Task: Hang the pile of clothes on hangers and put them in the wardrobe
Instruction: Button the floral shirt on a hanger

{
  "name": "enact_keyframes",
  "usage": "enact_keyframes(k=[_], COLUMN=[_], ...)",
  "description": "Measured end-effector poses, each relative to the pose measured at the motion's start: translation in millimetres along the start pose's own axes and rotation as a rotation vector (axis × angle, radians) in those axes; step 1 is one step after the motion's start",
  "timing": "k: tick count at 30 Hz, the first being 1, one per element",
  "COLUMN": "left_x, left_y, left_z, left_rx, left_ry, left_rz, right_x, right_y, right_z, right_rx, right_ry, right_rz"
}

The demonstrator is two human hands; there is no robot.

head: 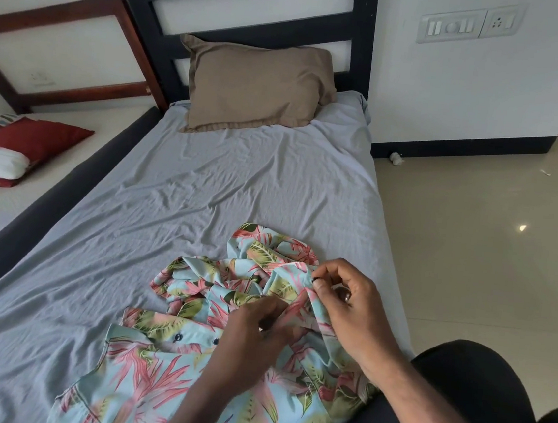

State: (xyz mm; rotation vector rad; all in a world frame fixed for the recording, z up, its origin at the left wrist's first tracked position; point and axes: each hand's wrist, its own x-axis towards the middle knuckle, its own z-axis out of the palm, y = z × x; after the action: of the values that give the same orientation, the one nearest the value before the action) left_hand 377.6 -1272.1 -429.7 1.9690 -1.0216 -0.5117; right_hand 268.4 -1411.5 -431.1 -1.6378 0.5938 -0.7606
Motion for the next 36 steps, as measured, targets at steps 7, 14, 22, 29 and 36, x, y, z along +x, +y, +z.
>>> enact_keyframes(k=[7,14,22,29,36], left_x=[31,41,52,61,91], left_y=[-8,0,-5,0,23], left_z=[-57,-119,-119,-125,-112], left_rx=[0.262,0.109,-0.081,-0.259,-0.147], left_ry=[0.129,-0.319,-0.006,0.148,0.476], left_rz=[0.056,0.057,0.069,0.030,0.053], right_x=[7,16,19,26,29], right_y=[7,14,8,4,-6], right_z=[-20,-25,-34,-50,-40], right_rx=[-0.341,-0.294,-0.084,-0.131,-0.202], right_ry=[-0.408,-0.150,-0.179,-0.507,-0.278], right_rz=[0.152,0.075,0.144,0.173,0.129])
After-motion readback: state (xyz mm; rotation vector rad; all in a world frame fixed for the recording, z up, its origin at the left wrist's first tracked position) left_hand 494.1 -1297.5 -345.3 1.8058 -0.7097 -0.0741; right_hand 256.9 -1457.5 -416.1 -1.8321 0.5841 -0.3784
